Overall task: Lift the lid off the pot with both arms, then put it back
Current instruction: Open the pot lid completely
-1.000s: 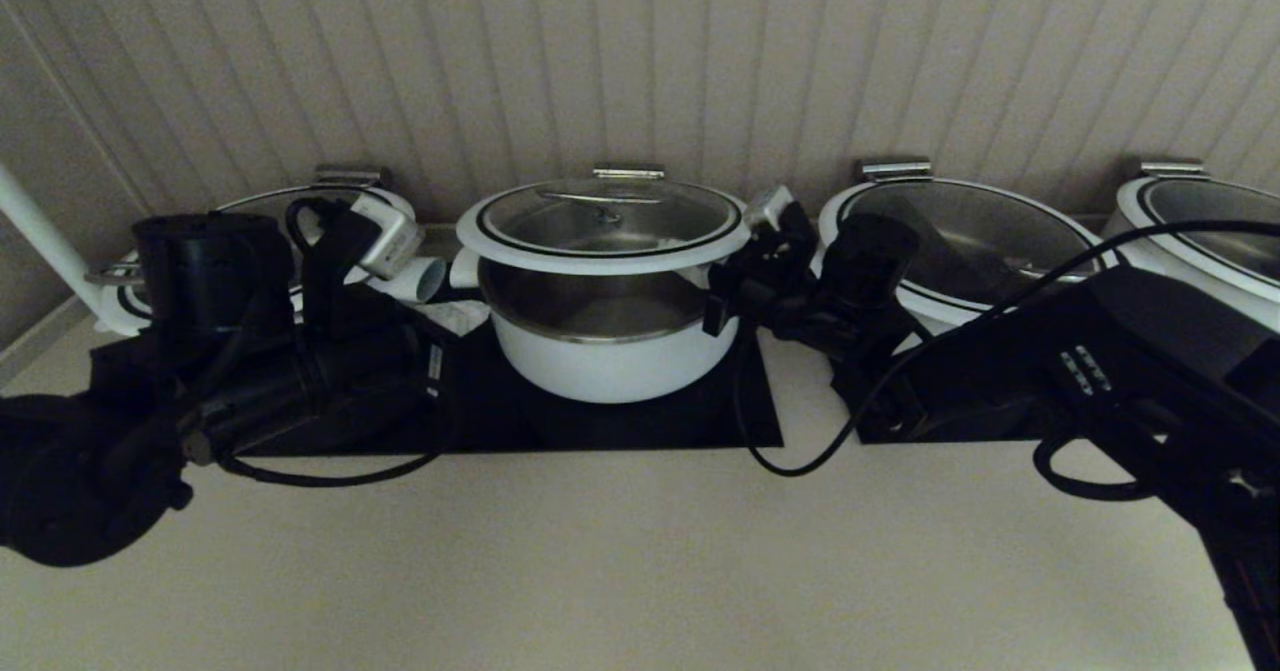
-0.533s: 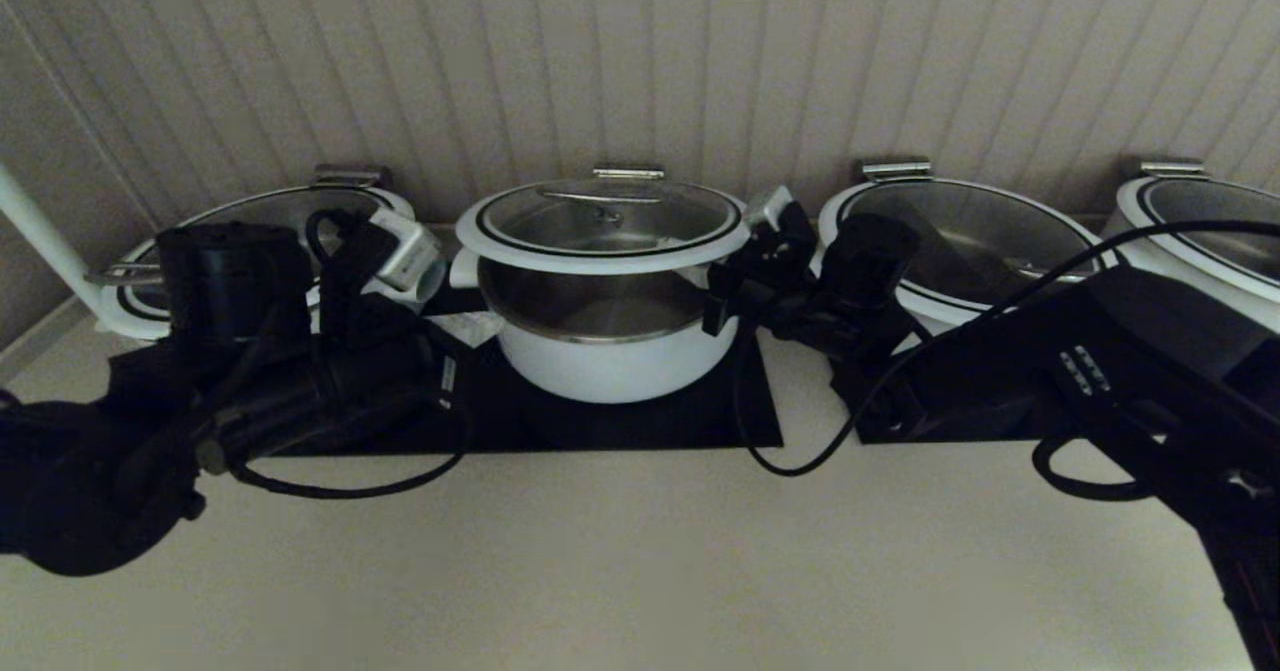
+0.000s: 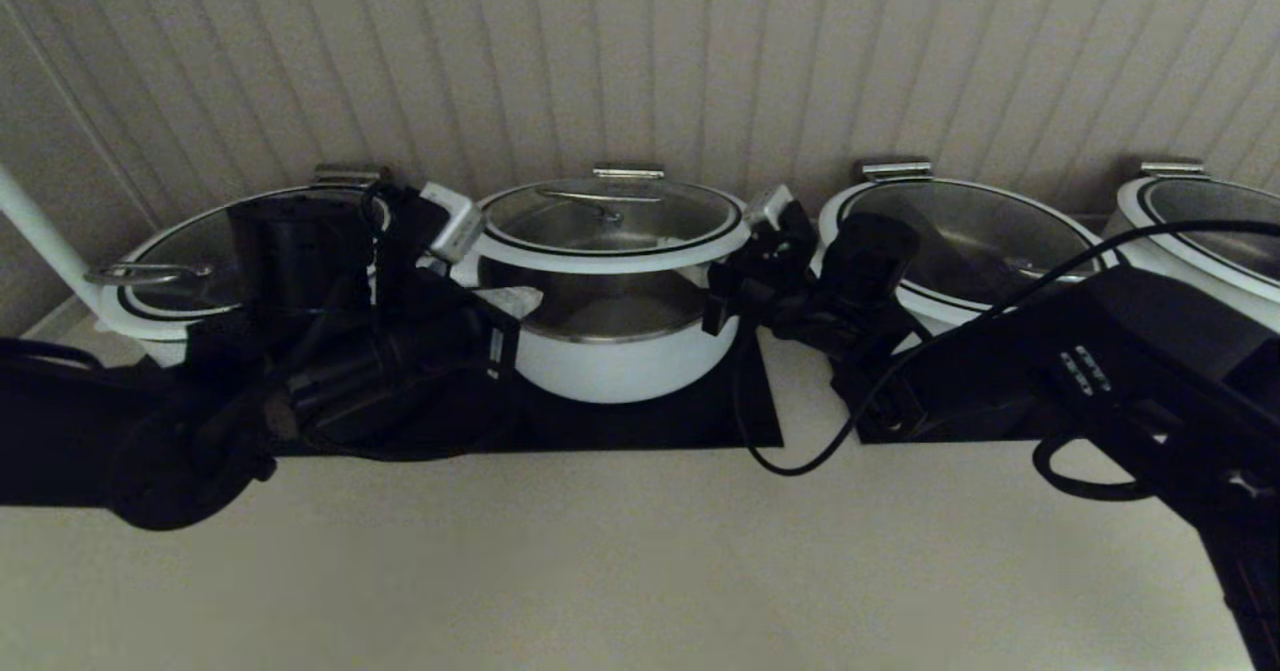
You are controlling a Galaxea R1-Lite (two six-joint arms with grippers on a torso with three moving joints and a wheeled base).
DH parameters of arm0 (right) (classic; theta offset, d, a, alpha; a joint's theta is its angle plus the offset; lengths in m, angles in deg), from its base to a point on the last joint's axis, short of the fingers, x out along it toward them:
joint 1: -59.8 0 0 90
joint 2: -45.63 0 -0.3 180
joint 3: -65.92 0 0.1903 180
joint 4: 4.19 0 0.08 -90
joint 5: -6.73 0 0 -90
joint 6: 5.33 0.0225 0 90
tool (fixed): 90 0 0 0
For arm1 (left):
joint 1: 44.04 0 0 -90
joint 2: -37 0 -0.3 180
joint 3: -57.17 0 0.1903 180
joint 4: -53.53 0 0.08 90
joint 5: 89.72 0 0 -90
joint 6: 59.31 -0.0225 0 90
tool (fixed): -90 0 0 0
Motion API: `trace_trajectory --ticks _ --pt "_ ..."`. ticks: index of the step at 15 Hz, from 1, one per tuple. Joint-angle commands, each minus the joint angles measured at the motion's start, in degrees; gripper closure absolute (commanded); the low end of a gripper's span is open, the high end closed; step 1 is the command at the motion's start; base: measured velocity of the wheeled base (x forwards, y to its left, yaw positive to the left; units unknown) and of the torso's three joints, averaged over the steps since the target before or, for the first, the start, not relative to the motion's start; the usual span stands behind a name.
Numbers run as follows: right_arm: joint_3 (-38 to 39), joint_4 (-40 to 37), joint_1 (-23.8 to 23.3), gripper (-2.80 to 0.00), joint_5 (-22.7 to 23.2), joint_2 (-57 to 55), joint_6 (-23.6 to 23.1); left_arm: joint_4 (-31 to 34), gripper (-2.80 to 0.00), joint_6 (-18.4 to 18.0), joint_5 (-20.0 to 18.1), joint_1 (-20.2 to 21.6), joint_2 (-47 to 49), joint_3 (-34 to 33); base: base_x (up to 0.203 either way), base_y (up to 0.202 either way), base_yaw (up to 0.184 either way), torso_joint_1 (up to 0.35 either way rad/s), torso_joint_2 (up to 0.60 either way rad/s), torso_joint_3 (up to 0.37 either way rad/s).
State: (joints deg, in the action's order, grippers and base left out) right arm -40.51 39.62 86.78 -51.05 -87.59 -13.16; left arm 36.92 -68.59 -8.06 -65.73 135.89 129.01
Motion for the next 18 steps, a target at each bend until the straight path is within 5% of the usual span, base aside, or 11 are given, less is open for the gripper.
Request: trace_trajectory --ticks 1,18 --pt "0.0 0.3 0.0 0.00 0.2 0.2 -0.1 -3.3 0.00 0.1 1.7 -0.6 3.3 1.3 0.000 0.000 0.000 0.000 0.00 0.000" --pt "0.5 0.8 0.7 0.00 0.2 0.3 -1.3 -4.5 0.00 2.8 4.9 -0.7 7.2 7.7 0.000 0.000 0.000 0.000 0.00 0.000"
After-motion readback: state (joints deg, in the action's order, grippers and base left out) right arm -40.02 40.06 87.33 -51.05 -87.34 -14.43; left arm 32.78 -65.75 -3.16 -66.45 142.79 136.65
